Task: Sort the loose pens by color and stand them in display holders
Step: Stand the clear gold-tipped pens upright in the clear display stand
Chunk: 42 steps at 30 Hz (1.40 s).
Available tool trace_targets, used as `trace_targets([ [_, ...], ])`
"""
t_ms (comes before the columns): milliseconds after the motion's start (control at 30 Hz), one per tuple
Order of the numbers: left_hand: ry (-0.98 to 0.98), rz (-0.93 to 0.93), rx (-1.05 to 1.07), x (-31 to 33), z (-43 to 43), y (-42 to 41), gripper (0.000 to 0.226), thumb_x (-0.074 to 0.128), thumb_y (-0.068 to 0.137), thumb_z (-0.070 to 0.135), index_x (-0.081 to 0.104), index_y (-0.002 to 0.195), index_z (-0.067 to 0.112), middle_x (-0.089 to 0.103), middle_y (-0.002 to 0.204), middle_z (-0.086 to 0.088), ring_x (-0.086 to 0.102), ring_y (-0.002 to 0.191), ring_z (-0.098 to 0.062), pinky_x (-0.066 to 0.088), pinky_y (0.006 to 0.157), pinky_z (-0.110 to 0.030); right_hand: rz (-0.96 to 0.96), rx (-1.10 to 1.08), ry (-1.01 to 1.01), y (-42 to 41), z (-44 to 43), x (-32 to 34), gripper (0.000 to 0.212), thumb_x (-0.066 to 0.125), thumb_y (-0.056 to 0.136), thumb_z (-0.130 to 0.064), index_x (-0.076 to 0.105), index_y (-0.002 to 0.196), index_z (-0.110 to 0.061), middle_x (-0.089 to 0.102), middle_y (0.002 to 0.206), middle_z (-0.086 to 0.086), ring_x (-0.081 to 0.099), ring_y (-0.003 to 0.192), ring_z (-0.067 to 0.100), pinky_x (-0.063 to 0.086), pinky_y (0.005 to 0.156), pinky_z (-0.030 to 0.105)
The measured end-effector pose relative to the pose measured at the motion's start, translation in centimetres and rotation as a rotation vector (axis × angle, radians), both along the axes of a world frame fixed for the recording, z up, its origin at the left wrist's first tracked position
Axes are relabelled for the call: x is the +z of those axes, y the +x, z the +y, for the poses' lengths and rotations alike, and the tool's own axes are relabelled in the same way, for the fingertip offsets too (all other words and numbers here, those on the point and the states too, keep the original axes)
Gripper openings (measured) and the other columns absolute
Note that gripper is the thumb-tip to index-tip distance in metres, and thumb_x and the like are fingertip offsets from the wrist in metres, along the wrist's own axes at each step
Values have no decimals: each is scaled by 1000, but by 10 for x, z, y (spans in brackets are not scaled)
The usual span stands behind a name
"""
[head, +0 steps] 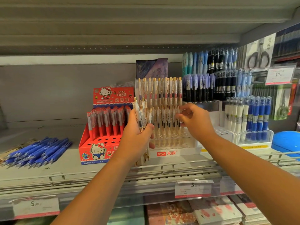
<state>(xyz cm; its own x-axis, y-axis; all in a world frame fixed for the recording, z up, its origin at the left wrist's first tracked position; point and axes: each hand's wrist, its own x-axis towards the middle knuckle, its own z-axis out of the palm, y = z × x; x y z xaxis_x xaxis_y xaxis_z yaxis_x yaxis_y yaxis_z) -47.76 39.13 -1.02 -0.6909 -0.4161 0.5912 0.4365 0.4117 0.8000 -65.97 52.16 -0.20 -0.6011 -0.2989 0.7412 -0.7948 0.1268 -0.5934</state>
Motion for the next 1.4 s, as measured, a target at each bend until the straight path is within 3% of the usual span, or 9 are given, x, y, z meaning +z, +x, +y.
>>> trace_targets([
  [100,11,-3,-3,0,0,0,44,56,97,11,46,110,52,63,91,5,64,68,-9,57,55,-31,-6,-38,43,0,-1,-1,24,74,86,-22,65,107,-15,64,86,-8,65,82,13,60,75,39],
  [333,67,-4,-6,0,0,2,51,59,96,11,39,133,40,63,102,-5,63,68,-9,57,56,-32,67,-158,113,4,3,-1,26,68,90,-38,63,112,-24,59,80,-16,55,69,1,42,57,22],
  [500,79,18,-18,0,-1,3,50,57,97,9,40,136,36,66,101,-6,63,67,-12,55,55,-32,89,-179,-40,16,5,2,23,56,94,-23,60,117,-20,58,82,-15,54,69,5,44,60,25],
  [633,96,24,-38,-1,-2,2,43,54,98,9,44,133,34,68,95,-4,62,66,-15,56,55,-34,115,25,-143,41,7,10,15,57,93,-8,61,103,-19,59,85,-11,54,72,4,48,63,20],
  [800,104,48,-56,2,0,4,34,54,100,9,50,118,38,69,92,-3,62,63,-19,57,51,-38,-153,379,13,81,-10,16,16,60,94,-12,66,105,-22,66,91,-3,59,73,1,47,56,13],
  [900,72,56,-71,1,1,6,38,54,99,10,50,119,42,70,95,3,65,67,-22,59,52,-41,-304,489,58,93,-20,16,18,62,92,-11,66,104,-24,69,95,2,65,81,9,52,58,20],
  [1200,90,6,-89,0,-3,3,36,58,98,14,50,124,37,72,99,2,66,68,-22,58,56,-40,-381,426,-39,97,-23,12,13,69,88,-12,70,92,-24,71,85,-7,65,70,-5,49,68,16],
  [1300,128,11,-107,0,-2,4,34,57,98,12,51,118,39,73,99,1,66,67,-23,59,58,-42,-416,423,-84,98,-22,12,11,68,88,-12,71,98,-14,74,90,-3,69,76,0,53,69,18],
  [1400,136,4,-58,1,-1,5,38,54,97,6,49,119,36,73,96,0,70,66,-25,60,58,-43,-434,443,-165,99,-19,18,13,70,86,-14,71,98,-11,76,92,0,72,89,12,57,84,31],
])
